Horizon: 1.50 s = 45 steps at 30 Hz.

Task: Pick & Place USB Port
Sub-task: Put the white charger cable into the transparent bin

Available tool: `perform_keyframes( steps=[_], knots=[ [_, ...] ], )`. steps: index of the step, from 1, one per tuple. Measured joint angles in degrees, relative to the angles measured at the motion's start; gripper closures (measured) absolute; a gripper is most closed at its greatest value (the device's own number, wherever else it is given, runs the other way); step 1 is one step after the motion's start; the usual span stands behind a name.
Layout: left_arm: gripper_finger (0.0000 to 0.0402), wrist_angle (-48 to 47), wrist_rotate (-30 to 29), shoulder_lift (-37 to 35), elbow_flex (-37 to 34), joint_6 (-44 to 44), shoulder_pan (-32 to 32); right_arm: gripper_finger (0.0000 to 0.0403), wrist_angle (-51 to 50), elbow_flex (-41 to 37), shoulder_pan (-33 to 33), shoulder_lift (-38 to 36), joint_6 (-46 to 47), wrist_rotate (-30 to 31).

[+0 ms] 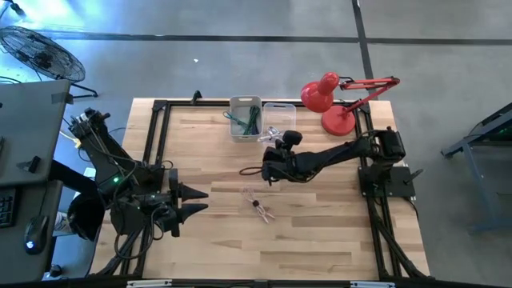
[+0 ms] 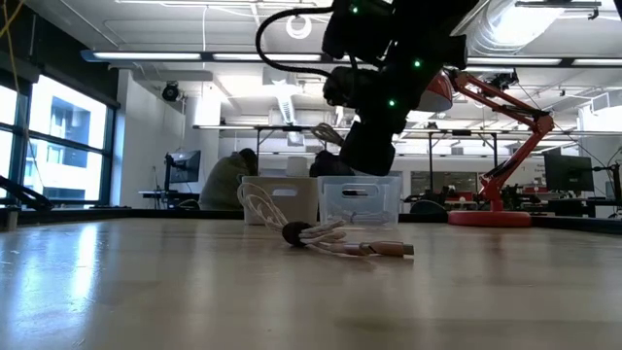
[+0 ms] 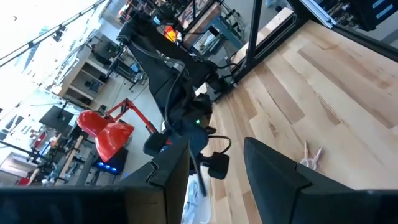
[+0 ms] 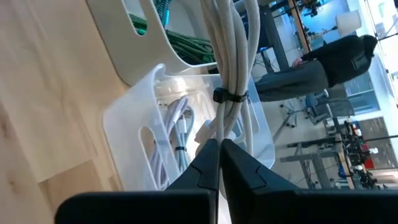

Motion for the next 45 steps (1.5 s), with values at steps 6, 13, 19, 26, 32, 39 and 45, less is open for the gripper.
perform_keyframes(
  steps=[6, 13, 19, 26, 32, 39, 45],
  knots=[
    [0.0253, 0.07, -0.02, 0.0, 0.0, -0.85, 0.0, 0.0403, -0.04, 0.0, -2.24, 0.0, 1.64, -2.66],
    [0.0253, 0.13, -0.04, 0.0, 0.0, -0.86, 0.0, 0.0403, -0.09, 0.02, -3.13, 0.0, 2.99, -3.73],
    [0.0253, 0.11, -0.03, 0.0, 0.0, -0.86, 0.0, 0.0403, -0.08, 0.02, -4.1, 0.0, 4.27, -4.38],
    [0.0253, 0.11, 0.04, 0.0, 0.0, -0.86, 0.0, 0.0403, -0.07, 0.02, -6.14, 0.0, 4.86, -6.7],
    [0.0253, 0.11, 0.08, 0.0, 0.0, -0.87, 0.0, 0.0402, -0.42, 0.04, -8.22, 0.0, 7.17, -11.14],
    [0.0253, 0.11, 0.89, 0.07, 0.0, -1.07, 0.02, 0.0402, -1.5, 0.04, -10.65, 0.0, 9.69, -16.37],
    [0.0253, 0.06, 1.11, 0.11, -0.02, -1.09, 0.01, 0.0387, -0.57, 0.04, -10.43, 0.0, 9.25, -16.64]
  ],
)
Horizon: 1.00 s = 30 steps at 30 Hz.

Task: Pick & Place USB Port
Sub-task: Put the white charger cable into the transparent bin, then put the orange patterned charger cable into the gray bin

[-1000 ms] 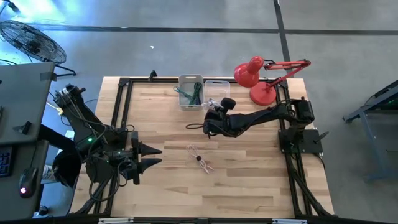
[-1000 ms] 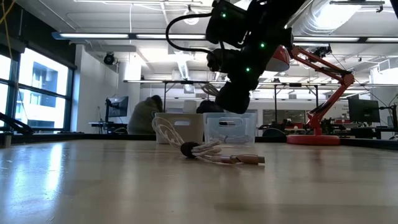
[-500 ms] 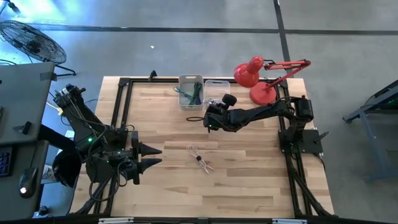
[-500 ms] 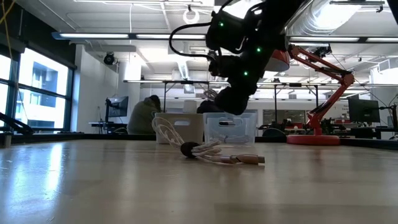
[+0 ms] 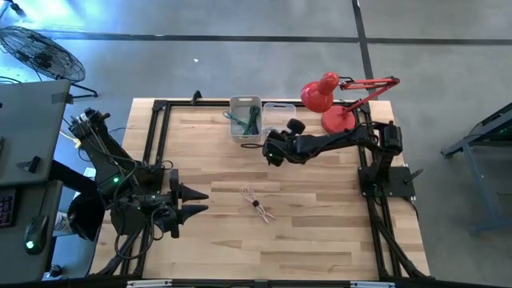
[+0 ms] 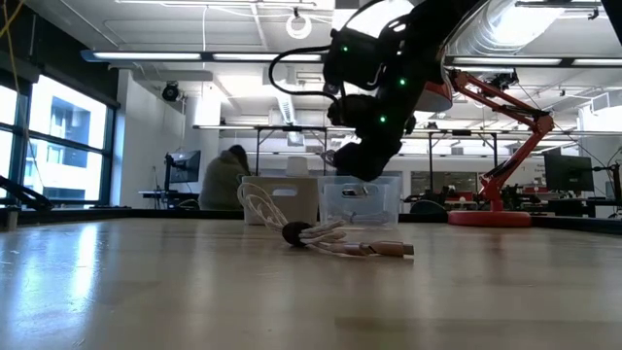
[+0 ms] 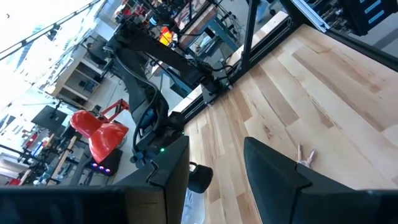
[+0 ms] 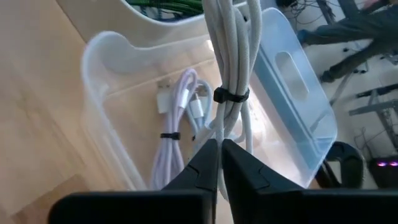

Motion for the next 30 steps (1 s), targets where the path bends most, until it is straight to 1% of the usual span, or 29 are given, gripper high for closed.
perform_keyframes(
  steps=[7, 11, 14, 19, 21, 24, 26, 28, 30],
  knots=[
    [0.0253, -0.11, -0.02, 0.18, 0.0, 0.0, 0.0, 0.0311, 0.41, 0.0, 0.0, 0.0, 0.2, 0.23],
    [0.0253, -0.14, -0.02, 0.81, -0.02, 0.0, 0.0, 0.0284, 0.81, 0.0, 0.0, 0.0, -0.09, 0.34],
    [0.0253, -0.19, -0.02, 1.16, -0.04, 0.0, -0.01, 0.028, 2.68, 0.0, 0.29, 0.0, -1.38, 1.26],
    [0.0253, -0.18, -0.29, 1.16, -0.04, 0.02, 0.01, 0.028, 8.05, 0.63, 3.36, -0.46, -9.71, 3.15],
    [0.0253, -0.19, -0.9, 1.16, -0.04, 0.02, 0.01, 0.028, 8.97, 1.34, 5.2, -1.5, -12.27, 5.45],
    [0.0253, -1.0, -1.14, 1.14, -0.04, -0.11, 0.01, 0.028, 9.08, 2.27, 8.3, -4.0, -15.84, 10.55],
    [0.0253, -1.75, -1.55, 1.14, -0.04, -0.7, 0.01, 0.028, 9.15, 2.69, 10.56, -6.32, -17.65, 12.3],
    [0.0253, -3.19, -1.57, 1.14, -0.04, -2.07, 0.01, 0.0279, 9.15, 2.8, 12.96, -9.02, -18.63, 11.89],
    [0.0253, -4.58, -1.57, 1.14, -0.04, -3.84, 0.01, 0.0279, 8.45, 2.8, 15.2, -11.93, -18.13, 7.49]
  ],
)
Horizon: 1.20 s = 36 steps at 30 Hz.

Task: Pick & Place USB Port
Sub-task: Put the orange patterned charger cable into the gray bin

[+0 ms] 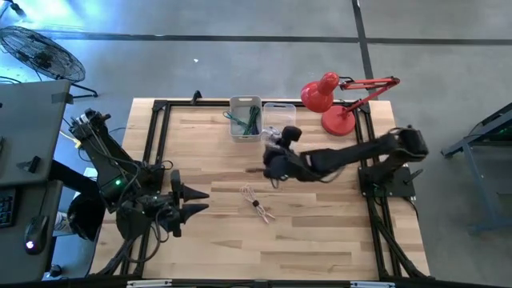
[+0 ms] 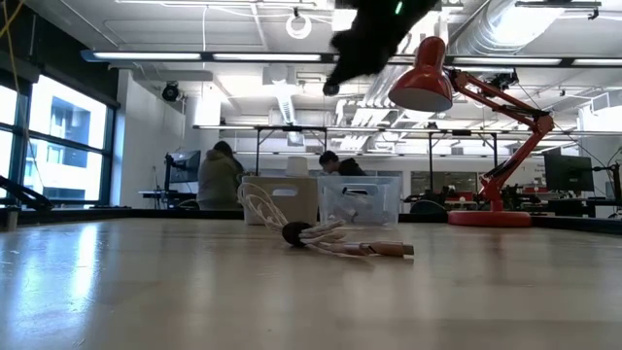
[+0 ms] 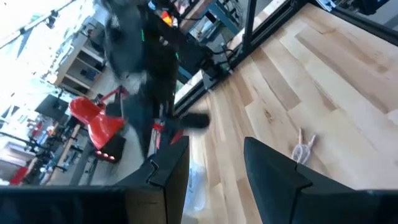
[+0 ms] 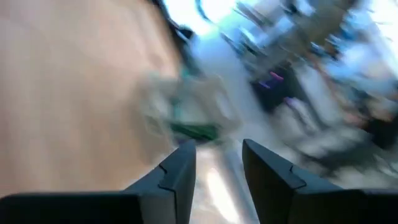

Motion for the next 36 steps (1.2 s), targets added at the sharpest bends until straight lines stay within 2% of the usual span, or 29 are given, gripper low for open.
perform_keyframes(
  steps=[7, 10, 18, 22, 25, 36],
  knots=[
    [0.0253, -2.93, 0.54, -0.02, 0.0, -6.33, 0.0, 0.0279, -3.23, 0.0, 5.05, -9.91, 12.74, -31.35],
    [0.0253, -3.09, 1.25, -0.02, 0.0, -7.49, 0.0, 0.0279, -3.5, 0.0, 7.18, -11.79, 16.2, -38.44],
    [0.0253, -3.11, 2.09, -0.02, 0.0, -9.07, 0.0, 0.0279, -7.32, 0.0, 12.22, -9.73, 20.16, -37.58],
    [0.0253, -3.3, 2.11, -0.02, 0.0, -9.65, 0.0, 0.027, -8.19, -0.04, 12.97, -6.07, 20.92, -41.8],
    [0.0253, -3.35, 2.07, -0.02, 0.0, -9.67, 0.0, 0.0254, -8.07, -0.07, 12.97, -2.98, 20.95, -43.75],
    [0.0253, -4.51, 2.1, -0.02, 0.02, -10.76, 0.0, 0.019, -6.02, -0.11, 8.16, 5.33, 21.51, -44.75]
  ],
)
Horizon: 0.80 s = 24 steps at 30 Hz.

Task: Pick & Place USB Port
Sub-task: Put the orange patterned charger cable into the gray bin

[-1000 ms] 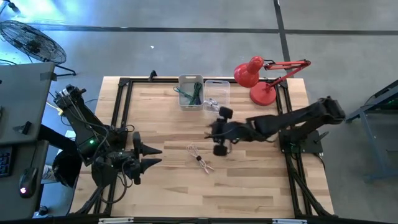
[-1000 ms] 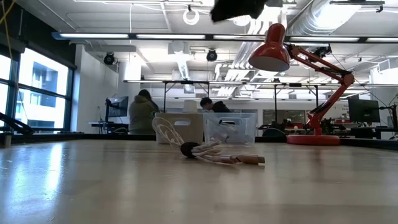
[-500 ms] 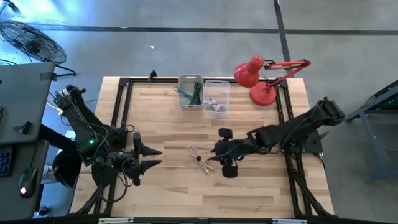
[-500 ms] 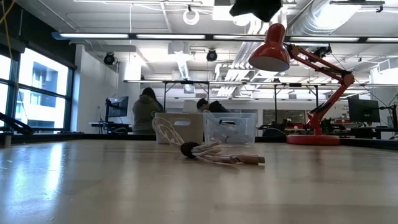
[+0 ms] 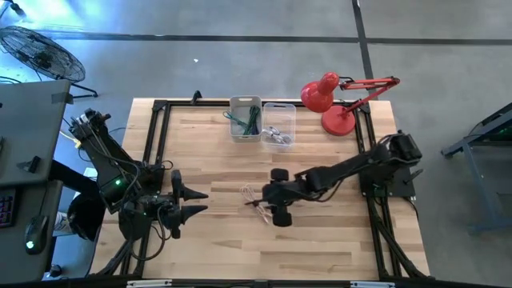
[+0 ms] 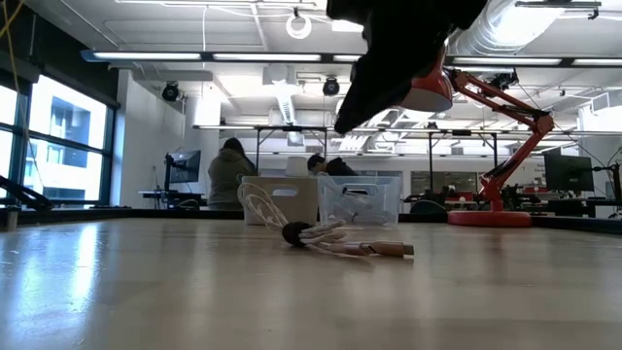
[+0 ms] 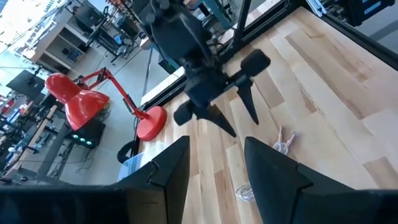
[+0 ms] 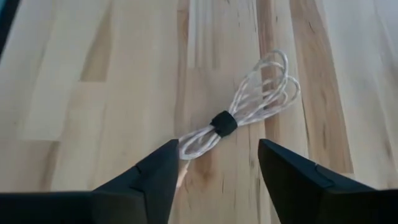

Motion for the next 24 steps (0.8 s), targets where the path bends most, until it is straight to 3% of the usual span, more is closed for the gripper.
perform_keyframes(
  steps=[11, 24],
  knots=[
    [0.0253, -1.42, 1.04, -0.02, 0.0, -0.75, 0.0, 0.018, 0.94, 0.0, -1.91, 5.13, 1.36, -4.32],
    [0.0253, -2.47, 1.1, -0.02, 0.02, -1.82, 0.0, 0.0179, 2.35, 0.0, -2.82, 5.48, 4.29, -6.29]
  ],
)
